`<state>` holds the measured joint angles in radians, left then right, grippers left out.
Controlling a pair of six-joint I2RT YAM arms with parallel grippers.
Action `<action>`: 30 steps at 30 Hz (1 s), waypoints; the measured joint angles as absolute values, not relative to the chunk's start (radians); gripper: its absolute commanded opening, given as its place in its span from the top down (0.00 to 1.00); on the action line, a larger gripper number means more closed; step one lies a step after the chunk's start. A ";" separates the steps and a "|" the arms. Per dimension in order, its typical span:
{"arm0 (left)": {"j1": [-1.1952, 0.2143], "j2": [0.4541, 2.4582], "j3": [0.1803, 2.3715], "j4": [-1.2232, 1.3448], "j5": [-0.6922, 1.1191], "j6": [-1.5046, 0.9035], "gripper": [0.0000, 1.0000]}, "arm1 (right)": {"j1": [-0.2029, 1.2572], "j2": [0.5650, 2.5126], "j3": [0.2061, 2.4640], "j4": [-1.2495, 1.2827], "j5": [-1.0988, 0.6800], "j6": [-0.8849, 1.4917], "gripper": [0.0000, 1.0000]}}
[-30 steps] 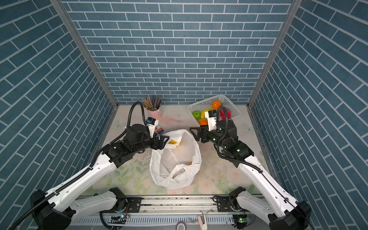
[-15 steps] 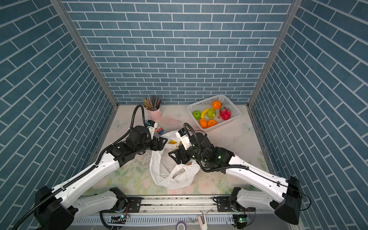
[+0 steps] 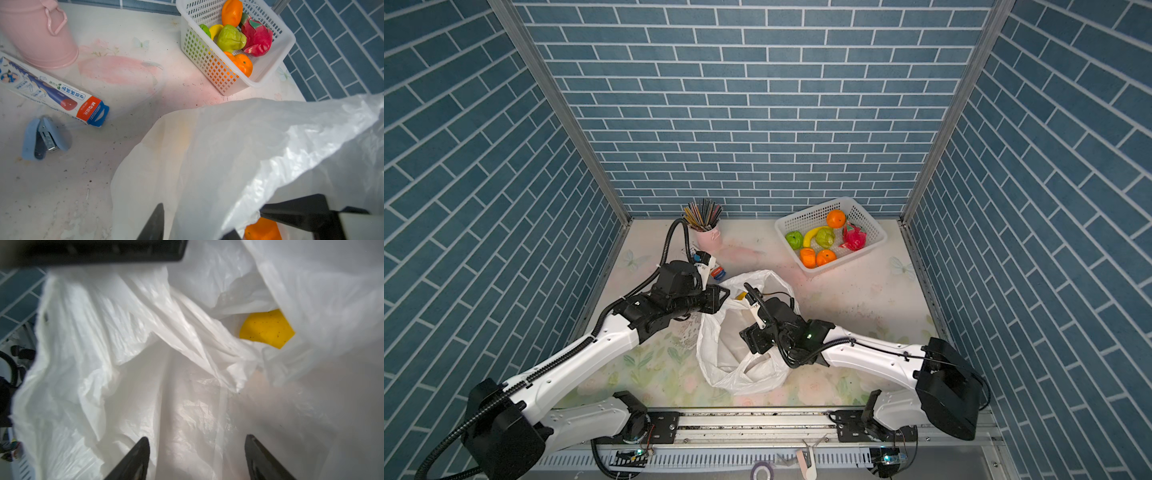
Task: Untie the knot of the plastic bag and take out the fruit
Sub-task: Pick up the fruit from the plastic bag.
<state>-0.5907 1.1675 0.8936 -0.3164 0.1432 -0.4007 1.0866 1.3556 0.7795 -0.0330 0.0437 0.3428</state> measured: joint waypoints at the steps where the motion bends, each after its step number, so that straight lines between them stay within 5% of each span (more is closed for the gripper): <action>1: -0.590 1.169 0.896 -0.316 0.146 -0.405 0.73 | 1.087 1.367 0.769 -0.020 0.049 0.335 0.27; 11: -0.587 1.169 0.938 -0.313 0.179 -0.441 0.92 | 1.087 1.443 0.713 0.112 0.062 0.293 0.27; 30: -0.587 1.133 0.942 -0.271 0.265 -0.522 0.93 | 1.010 1.608 0.721 0.299 0.068 0.485 0.25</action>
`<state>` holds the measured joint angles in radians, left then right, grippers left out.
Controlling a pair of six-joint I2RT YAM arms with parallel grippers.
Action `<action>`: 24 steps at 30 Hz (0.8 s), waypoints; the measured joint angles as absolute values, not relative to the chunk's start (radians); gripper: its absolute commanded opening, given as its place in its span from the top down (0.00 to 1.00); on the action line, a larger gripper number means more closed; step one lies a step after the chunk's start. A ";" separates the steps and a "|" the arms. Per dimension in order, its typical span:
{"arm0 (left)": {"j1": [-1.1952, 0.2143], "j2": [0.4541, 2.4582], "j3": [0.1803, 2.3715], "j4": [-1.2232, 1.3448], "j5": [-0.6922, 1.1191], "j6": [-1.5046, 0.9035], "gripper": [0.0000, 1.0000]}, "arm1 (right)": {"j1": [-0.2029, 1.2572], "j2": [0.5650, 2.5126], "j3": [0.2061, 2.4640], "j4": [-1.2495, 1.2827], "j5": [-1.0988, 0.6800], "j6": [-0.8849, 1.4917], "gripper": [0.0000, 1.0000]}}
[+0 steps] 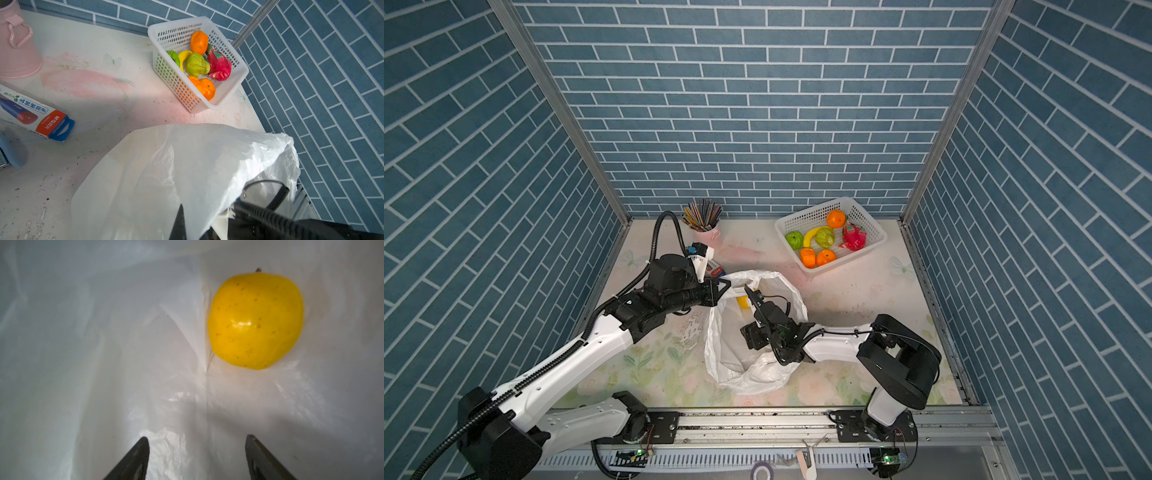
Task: Untie the knot of the plastic bag and take out the fruit
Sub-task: Pick up the fruit from the plastic bag.
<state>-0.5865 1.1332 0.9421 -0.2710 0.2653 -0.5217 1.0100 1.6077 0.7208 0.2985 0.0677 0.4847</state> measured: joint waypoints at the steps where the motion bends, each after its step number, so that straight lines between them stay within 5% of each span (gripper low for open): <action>1: -0.587 1.133 0.942 -0.271 0.268 -0.523 0.93 | 1.000 1.611 0.721 0.313 0.068 0.511 0.25; 24: -0.587 1.131 0.942 -0.271 0.301 -0.527 0.92 | 0.902 1.891 0.798 0.784 0.054 1.037 0.14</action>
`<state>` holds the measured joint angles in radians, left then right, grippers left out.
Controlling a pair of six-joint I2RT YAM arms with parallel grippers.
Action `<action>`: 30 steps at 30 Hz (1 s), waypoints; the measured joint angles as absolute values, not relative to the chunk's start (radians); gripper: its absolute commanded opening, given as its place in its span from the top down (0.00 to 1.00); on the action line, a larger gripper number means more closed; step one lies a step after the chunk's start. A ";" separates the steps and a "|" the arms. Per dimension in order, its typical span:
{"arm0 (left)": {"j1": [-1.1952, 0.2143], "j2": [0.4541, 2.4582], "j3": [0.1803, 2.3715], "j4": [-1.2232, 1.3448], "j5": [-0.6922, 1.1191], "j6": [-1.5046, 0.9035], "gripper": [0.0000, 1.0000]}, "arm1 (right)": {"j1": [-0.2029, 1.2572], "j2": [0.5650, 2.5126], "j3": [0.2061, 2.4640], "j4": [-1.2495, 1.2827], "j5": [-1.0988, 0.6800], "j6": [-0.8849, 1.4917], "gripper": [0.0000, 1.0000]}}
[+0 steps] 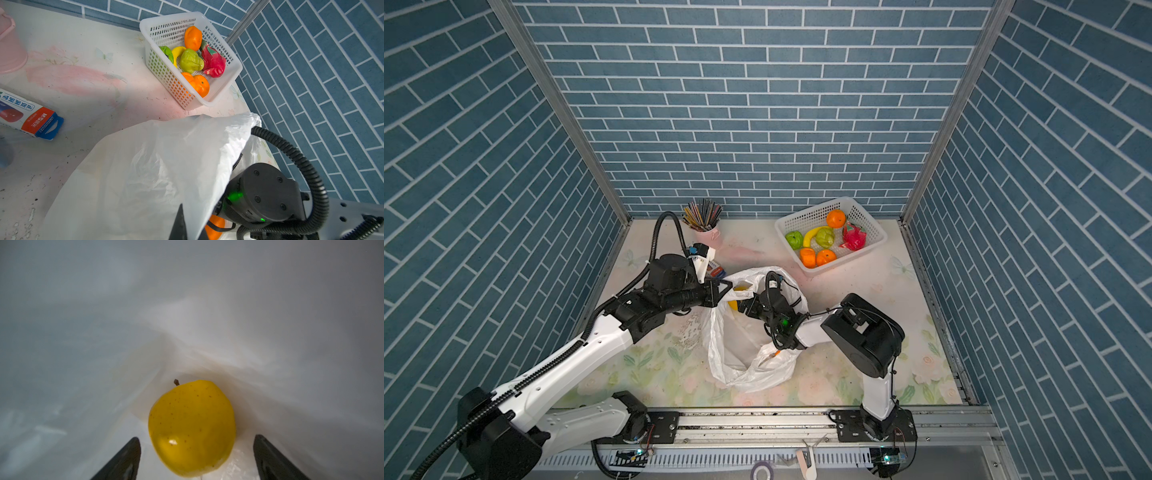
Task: Untie the knot of the plastic bag and take out the fruit
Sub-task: Pick up the fruit from the plastic bag.
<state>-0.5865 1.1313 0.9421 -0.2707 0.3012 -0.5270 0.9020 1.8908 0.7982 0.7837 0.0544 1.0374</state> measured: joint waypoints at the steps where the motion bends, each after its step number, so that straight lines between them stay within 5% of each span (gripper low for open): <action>1: -0.587 1.131 0.942 -0.270 0.301 -0.527 0.92 | 0.902 1.901 0.810 0.789 0.051 1.043 0.14; 17: -0.587 1.131 0.920 -0.263 0.298 -0.522 0.91 | 0.931 2.083 1.135 0.566 0.011 0.955 0.09; 23: -0.572 1.110 0.891 -0.270 0.270 -0.516 0.77 | 0.952 2.091 1.212 0.438 0.059 0.861 0.27; 30: -0.497 1.006 0.819 -0.278 0.256 -0.520 0.73 | 0.969 2.091 1.256 0.341 0.115 0.795 0.44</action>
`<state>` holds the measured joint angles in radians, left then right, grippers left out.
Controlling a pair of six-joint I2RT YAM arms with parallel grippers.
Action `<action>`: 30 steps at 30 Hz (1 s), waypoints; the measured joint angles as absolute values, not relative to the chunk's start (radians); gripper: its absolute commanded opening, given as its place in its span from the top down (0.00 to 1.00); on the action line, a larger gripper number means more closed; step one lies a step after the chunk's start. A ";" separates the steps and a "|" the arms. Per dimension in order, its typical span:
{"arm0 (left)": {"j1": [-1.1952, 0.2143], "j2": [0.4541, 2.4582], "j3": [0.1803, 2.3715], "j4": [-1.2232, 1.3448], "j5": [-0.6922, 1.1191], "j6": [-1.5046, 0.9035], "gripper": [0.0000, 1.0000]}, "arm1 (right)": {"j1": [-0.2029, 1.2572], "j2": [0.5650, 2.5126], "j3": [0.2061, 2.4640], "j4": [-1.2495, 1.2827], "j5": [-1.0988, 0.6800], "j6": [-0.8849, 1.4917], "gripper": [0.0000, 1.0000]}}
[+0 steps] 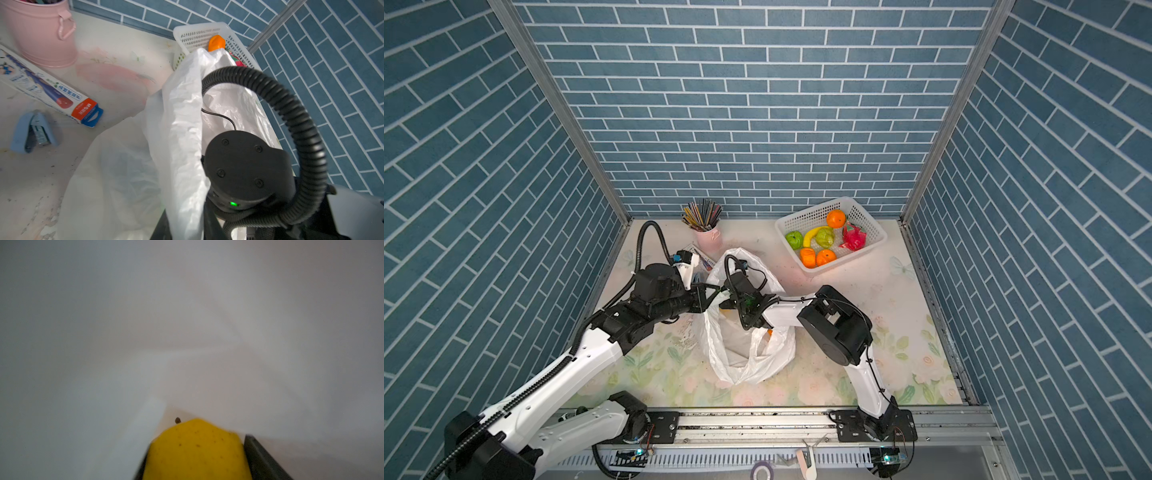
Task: Untie the knot of the plastic bag and take out the fruit
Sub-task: Pick up the fruit from the plastic bag.
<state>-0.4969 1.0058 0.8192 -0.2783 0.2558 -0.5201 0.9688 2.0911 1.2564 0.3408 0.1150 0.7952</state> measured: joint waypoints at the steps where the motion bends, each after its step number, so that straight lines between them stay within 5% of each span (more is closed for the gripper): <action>1: -0.488 1.000 0.818 -0.281 0.255 -0.520 0.73 | 0.969 2.091 1.259 0.336 0.117 0.793 0.46; 30: -0.458 1.067 0.841 -0.283 0.274 -0.513 0.86 | 1.026 1.741 0.801 0.414 0.112 0.704 0.53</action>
